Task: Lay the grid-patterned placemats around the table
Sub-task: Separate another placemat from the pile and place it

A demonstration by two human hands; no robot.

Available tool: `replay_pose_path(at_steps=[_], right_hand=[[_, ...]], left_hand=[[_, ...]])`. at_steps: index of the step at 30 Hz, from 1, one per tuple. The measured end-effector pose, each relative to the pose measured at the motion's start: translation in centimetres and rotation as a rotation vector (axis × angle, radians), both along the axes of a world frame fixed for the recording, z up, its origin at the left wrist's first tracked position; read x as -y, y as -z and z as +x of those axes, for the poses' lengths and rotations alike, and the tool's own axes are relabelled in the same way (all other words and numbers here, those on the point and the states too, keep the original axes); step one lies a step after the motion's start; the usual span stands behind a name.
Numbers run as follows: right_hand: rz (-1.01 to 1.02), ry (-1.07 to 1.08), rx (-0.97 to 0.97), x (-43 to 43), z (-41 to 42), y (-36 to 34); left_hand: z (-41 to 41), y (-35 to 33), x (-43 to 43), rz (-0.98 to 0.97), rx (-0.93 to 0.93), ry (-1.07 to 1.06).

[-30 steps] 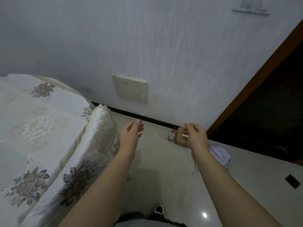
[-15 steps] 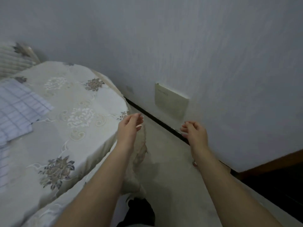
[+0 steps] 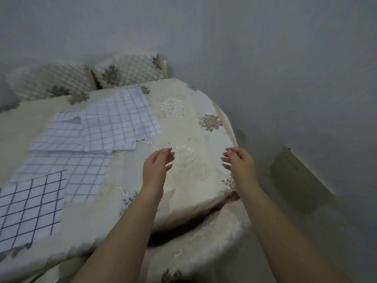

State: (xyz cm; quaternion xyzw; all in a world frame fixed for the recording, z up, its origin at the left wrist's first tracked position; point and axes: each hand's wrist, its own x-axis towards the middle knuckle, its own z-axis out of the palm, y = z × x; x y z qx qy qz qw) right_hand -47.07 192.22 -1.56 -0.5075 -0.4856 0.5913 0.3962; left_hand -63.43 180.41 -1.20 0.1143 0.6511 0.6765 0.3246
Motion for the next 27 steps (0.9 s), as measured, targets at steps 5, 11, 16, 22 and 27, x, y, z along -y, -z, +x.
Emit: replay_pose_path(at_steps=[5,11,16,22,27], right_hand=[[0.006,-0.169,0.042,-0.9,-5.2,0.6],[-0.023,-0.34,0.061,-2.5,-10.2,1.9],[0.042,-0.554,0.159,-4.5,-15.4,3.0],[0.265,-0.817,0.321,-6.0,-22.1,4.7],[0.426,-0.97,0.485,-8.0,-27.2,7.0]], left_hand=[[-4.0,1.0,1.3,-0.031,0.008,-0.171],[-6.7,1.9,1.6,-0.075,-0.045,-0.32],[-8.9,2.5,1.4,-0.162,-0.157,-0.391],[-13.6,3.9,0.6,-0.421,-0.329,-0.339],[-17.5,6.1,-1.2,-0.591,-0.442,-0.208]])
